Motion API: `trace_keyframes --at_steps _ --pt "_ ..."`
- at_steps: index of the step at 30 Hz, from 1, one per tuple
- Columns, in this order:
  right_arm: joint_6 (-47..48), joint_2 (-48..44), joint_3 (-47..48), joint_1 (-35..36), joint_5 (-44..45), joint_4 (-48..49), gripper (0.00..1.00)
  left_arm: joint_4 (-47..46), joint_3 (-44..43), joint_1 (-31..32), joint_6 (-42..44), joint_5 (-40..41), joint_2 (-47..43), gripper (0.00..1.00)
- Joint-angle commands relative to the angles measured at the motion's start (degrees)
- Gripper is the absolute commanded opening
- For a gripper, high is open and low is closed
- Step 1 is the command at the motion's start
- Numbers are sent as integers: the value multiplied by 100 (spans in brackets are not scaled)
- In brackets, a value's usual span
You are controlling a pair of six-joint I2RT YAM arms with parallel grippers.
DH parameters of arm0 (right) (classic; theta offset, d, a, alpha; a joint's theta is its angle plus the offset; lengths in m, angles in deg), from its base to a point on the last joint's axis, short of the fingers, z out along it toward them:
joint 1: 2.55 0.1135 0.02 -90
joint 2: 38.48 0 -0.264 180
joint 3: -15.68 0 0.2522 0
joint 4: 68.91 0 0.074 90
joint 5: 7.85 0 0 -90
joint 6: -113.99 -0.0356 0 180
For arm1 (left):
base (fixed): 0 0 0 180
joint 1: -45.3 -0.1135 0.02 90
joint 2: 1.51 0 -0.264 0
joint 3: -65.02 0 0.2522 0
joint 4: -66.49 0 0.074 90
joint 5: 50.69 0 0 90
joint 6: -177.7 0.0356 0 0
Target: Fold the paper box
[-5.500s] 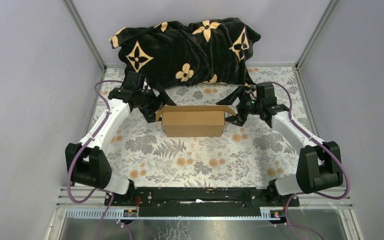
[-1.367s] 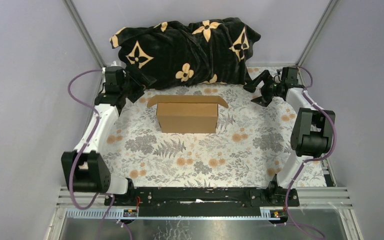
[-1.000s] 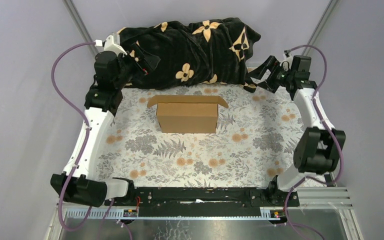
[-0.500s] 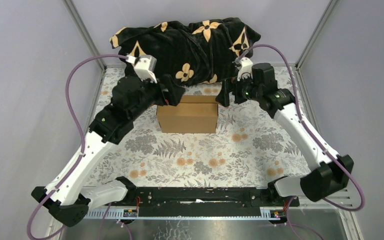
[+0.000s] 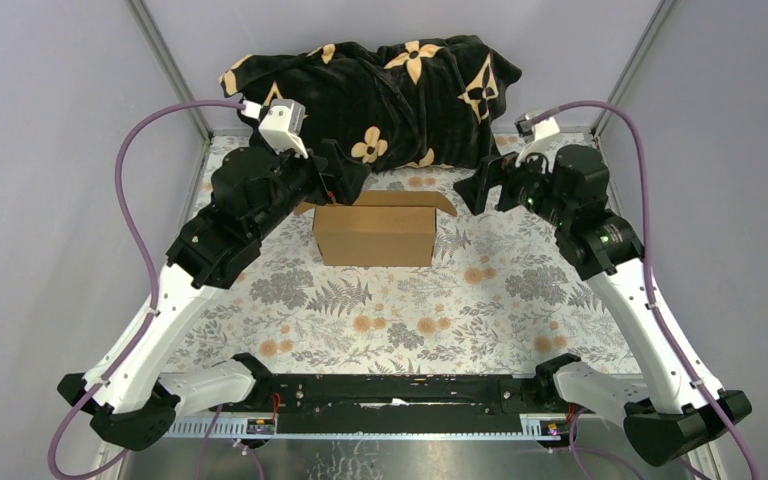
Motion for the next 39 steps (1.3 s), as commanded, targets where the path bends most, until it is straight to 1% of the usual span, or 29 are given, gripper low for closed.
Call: trace_keyframes --at_steps 1,4,8,9,12,13,14,16,17,19,21,24,27,30,33,34,35,37,39 --pt "56 -13 -379 9 -636 447 100 -566 305 -48 -122 -363 -175 99" --pt "206 290 -242 10 -371 157 100 -755 707 -127 -356 -225 -285 98" --pt "374 322 -395 6 -26 260 100 -715 1076 -580 -507 -270 -268 98" --pt "415 357 -406 10 -8 272 97 -668 1143 -667 -415 -231 -295 98" --pt "557 498 -392 10 -21 144 84 -567 1368 -799 -89 157 -463 99" --pt "587 511 -408 10 -50 133 83 -504 1406 -843 -43 286 -510 97" --pt "604 508 -424 10 -90 131 81 -400 1429 -891 4 357 -543 94" --pt "631 515 -438 10 -170 108 78 -281 1466 -942 77 487 -573 81" --pt "643 547 -440 10 -164 81 78 -250 1515 -958 118 531 -572 81" --pt "646 642 -430 9 -232 48 68 -218 1607 -983 200 629 -557 81" --pt "646 791 -363 10 -315 20 64 -248 1708 -1009 251 715 -544 81" --pt "769 1022 -260 10 -447 0 60 -445 1936 -1166 437 570 -501 80" --pt "923 1242 -127 10 -505 -131 57 -658 2046 -1463 681 136 -413 78" --pt "961 1304 -87 10 -594 -89 57 -728 2037 -1784 868 -257 -316 76" --pt "970 1295 -113 10 -626 -21 57 -738 1980 -2065 909 -389 -278 76" --pt "974 1299 -115 8 -647 -12 57 -732 1949 -2183 912 -479 -265 78" --pt "974 1303 -124 10 -671 -10 57 -713 1911 -2253 923 -506 -244 87" --pt "969 1295 -135 10 -723 14 57 -634 1833 -2351 966 -750 -183 88" --pt "955 1286 -169 10 -767 37 57 -626 1835 -2389 1002 -833 -174 87"
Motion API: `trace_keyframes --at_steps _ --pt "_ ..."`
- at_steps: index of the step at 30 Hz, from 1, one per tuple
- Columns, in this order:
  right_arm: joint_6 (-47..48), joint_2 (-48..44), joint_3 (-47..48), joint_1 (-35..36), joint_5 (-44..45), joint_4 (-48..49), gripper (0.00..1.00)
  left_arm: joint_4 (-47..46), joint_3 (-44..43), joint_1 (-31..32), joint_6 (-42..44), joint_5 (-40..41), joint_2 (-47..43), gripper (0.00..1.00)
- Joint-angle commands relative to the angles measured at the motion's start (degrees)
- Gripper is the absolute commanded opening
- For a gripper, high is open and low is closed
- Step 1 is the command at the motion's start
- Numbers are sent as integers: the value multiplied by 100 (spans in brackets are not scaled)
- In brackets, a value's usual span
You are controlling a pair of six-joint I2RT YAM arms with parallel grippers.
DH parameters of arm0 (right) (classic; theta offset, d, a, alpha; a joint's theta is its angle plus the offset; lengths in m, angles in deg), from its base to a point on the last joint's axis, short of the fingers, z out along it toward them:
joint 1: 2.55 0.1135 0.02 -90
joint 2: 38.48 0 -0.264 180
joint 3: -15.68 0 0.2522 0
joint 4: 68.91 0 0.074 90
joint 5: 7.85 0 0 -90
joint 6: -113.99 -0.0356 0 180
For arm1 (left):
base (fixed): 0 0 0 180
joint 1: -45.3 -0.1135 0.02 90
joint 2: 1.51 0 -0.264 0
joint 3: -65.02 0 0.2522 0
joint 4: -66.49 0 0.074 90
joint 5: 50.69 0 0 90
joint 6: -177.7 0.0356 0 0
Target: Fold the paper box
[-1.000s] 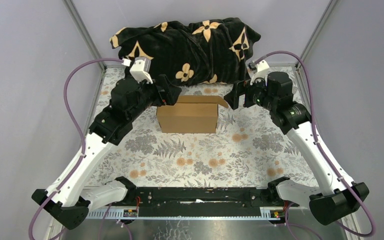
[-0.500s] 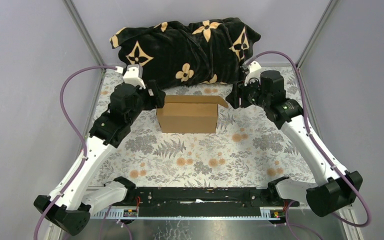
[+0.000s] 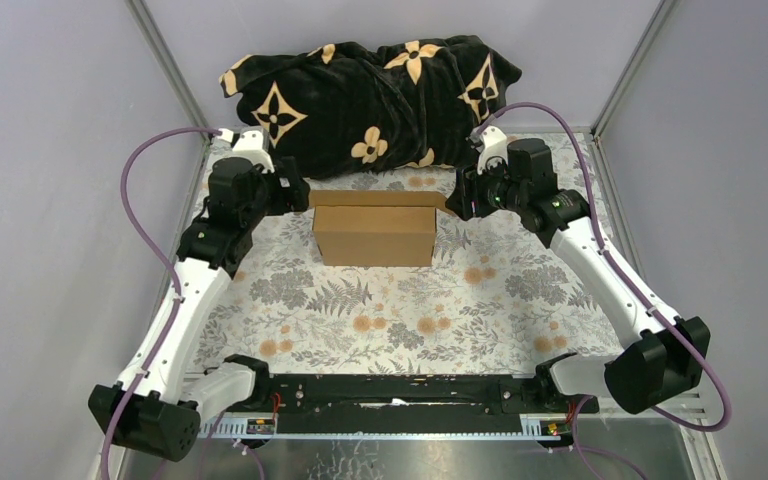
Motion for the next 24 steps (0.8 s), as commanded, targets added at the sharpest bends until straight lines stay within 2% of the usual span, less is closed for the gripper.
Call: trace_keyframes --at_steps 1,4,5,7,8,15,24 --pt "100 -104 194 10 -230 213 57 -312 -136 -138 255 -471 39 86" --pt "113 -83 203 6 -278 183 56 -359 -27 -191 376 -654 38 81" --pt "115 -80 214 9 -286 173 56 -355 10 -223 400 -686 38 77" --pt "127 -71 237 10 -353 154 55 -351 42 -286 457 -820 50 63" --pt "127 -69 248 10 -397 147 54 -351 53 -312 484 -857 55 61" --pt "133 5 343 10 -509 80 52 -346 55 -347 652 -938 153 64" --pt "86 232 498 19 -541 185 47 -412 10 -436 695 -1180 355 62"
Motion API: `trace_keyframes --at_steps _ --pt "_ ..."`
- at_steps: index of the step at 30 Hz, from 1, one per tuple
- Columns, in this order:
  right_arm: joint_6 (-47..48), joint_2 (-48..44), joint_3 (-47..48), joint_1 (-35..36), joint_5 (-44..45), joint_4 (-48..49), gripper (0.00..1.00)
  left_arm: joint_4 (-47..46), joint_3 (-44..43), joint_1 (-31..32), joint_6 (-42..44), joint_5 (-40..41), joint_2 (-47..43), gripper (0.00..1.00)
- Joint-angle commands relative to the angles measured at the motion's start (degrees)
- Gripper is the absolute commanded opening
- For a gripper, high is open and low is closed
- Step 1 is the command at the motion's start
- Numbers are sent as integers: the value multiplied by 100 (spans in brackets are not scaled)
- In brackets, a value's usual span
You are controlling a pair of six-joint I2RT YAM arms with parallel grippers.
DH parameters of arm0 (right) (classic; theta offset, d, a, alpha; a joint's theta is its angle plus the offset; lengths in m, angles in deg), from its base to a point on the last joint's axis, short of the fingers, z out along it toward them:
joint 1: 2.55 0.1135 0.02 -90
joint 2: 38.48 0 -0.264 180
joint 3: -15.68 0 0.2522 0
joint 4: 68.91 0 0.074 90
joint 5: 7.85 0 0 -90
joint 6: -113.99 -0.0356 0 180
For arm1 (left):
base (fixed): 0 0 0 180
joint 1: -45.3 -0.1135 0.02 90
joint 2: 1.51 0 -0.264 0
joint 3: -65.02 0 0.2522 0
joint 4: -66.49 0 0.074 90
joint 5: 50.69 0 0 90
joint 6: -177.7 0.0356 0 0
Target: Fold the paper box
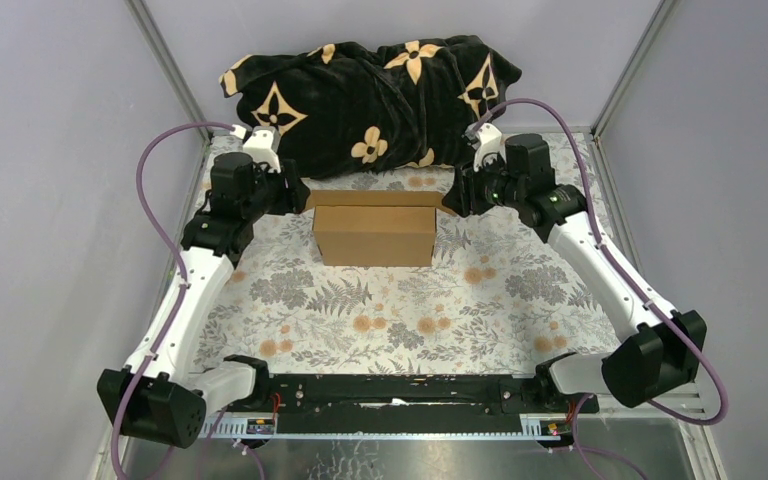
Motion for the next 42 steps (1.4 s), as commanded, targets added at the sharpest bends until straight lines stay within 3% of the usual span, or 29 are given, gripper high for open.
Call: trace_keyframes --at_steps 1,9,12,26,42 --pt "56 130 366 17 -117 183 47 -319 13 -52 194 -173 18 62" --pt "90 254 534 22 -148 127 46 -309 3 -51 275 -188 83 62" --pt "90 274 548 23 -152 132 45 -290 -8 -51 297 -216 114 51" --pt "107 353 559 21 -185 139 45 -296 -44 -51 296 -387 331 41" --pt "107 430 548 26 -215 161 42 -309 -91 -51 270 -495 413 38"
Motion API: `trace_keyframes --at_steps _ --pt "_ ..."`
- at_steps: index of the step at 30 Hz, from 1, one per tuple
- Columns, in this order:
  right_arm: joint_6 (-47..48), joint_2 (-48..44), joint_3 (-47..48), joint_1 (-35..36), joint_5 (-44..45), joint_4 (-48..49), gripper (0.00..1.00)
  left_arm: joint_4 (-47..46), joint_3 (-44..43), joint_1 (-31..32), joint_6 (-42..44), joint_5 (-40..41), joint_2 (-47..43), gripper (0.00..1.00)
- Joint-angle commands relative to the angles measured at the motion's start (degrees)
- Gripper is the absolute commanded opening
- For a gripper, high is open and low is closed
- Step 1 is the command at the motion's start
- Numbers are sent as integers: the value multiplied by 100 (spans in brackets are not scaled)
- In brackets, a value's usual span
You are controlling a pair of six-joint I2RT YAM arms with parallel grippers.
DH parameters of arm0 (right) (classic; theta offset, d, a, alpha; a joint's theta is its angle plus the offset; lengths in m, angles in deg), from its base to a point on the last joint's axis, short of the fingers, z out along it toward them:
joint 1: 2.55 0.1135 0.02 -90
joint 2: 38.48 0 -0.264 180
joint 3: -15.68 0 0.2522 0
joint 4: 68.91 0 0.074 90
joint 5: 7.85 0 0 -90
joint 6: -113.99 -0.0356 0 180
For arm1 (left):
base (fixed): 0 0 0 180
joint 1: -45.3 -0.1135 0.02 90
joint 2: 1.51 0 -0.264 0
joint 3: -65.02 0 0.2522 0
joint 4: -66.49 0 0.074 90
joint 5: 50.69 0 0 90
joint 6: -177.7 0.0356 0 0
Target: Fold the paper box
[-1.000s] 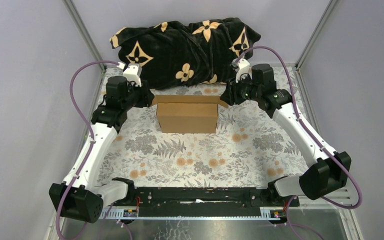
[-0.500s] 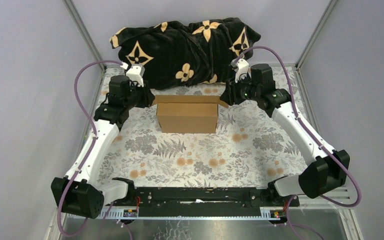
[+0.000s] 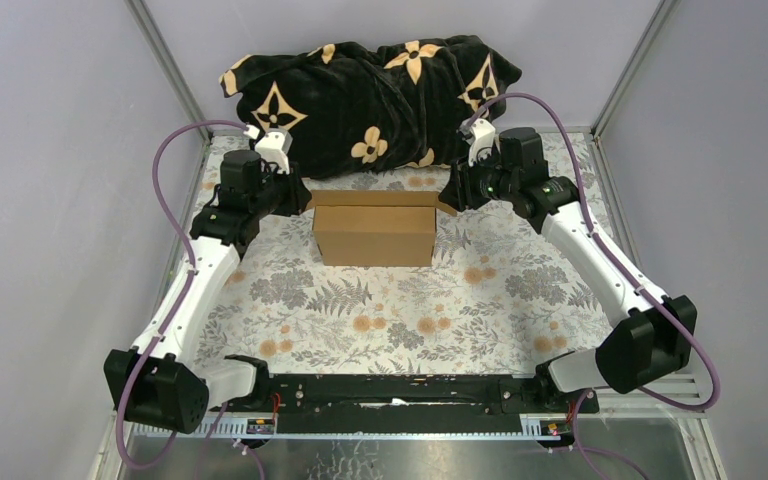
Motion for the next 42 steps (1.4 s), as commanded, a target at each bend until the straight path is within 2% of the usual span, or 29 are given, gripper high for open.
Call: trace_keyframes --at_steps 1,35,42 --pt "61 18 258 21 -158 165 42 -307 -96 -48 70 -107 0 38" --pt "42 213 274 21 -42 288 34 -296 -169 -47 61 -151 127 28" --pt "29 246 332 26 -7 242 32 -221 -234 -47 48 -158 195 20"
